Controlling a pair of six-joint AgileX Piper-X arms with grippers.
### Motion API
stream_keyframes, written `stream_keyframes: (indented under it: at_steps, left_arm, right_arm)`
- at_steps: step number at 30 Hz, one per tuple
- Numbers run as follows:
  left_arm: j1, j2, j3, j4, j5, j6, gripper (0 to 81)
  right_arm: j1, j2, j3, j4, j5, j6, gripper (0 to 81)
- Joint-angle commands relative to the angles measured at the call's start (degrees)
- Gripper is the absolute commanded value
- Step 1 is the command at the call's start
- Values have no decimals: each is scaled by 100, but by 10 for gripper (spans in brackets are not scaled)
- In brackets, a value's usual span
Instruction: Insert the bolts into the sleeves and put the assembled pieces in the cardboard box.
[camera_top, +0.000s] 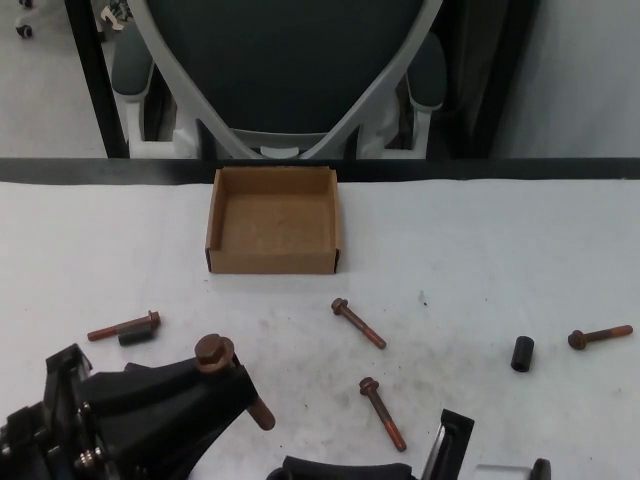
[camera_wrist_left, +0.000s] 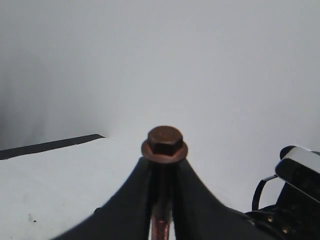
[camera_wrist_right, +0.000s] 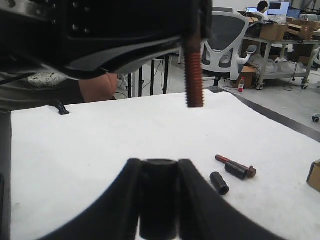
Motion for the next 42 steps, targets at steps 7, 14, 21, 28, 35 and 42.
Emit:
stream_keyframes:
  at_steps: [7,14,21,28,35,42]
  left_arm:
    - [10,-2,-52,-186,302,-190,8]
    - [10,-2,-52,-147,306,-305,8]
    - [10,-2,-52,-44,346,-47,8]
    - [10,-2,-52,21,346,171,8]
    - [10,-2,-52,87,346,172,8]
    - [10,-2,-52,129,360,130,8]
  right_arm:
    - [-18,9,-116,-167,-15,-356,2]
    - [-18,9,-189,-167,38,-485,2]
    - [-18,9,-189,-167,228,-499,2]
    - [-18,9,-189,-224,245,-625,2]
    - [-18,9,-189,-416,245,-776,2]
    - [-18,9,-189,-416,245,-788,2]
